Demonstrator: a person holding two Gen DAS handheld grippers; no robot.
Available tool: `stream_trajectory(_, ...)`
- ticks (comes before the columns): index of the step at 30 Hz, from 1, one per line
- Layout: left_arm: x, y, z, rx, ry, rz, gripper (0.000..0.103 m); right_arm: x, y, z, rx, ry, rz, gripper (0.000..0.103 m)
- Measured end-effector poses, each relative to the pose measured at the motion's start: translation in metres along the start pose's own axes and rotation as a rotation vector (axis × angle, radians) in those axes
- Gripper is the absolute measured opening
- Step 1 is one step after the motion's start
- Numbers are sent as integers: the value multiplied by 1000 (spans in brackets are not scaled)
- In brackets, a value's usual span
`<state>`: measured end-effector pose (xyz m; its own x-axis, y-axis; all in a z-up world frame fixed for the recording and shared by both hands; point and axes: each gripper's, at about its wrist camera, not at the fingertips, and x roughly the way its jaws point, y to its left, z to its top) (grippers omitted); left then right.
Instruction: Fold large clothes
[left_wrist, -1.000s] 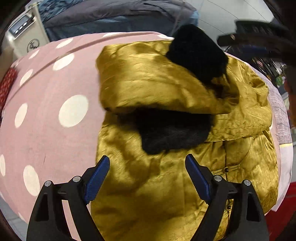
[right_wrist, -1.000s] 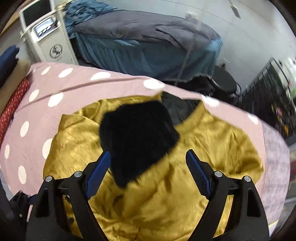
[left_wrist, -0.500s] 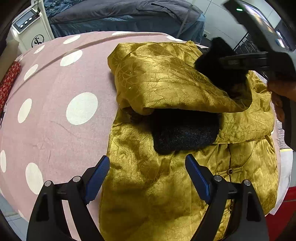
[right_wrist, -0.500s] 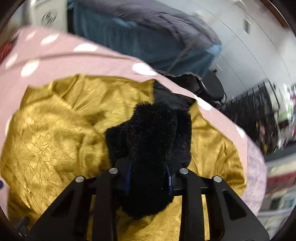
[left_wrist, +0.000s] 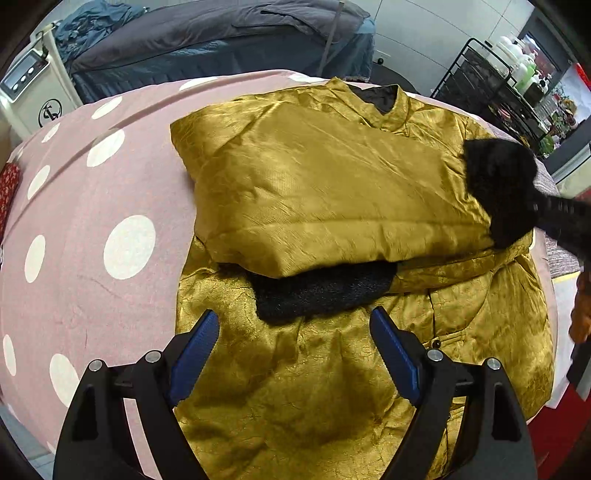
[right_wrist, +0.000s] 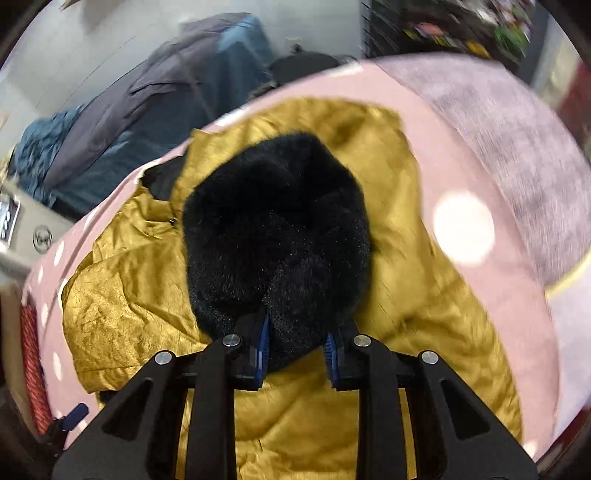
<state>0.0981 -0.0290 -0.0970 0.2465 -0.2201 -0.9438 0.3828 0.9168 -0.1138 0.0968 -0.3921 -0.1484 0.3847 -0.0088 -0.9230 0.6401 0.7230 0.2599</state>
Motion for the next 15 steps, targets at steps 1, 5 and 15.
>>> stream_trajectory(1,1,-1,-1,2,5,-1,81,3,-7,-5,20,26,15,28)
stream_trajectory(5,2,-4,-7,13,23,5,81,6,-16,-16,47,50,3,60)
stream_trajectory(15,0,-6,-12,17,27,12,81,-41,51,-20,-261,-152,-55,63)
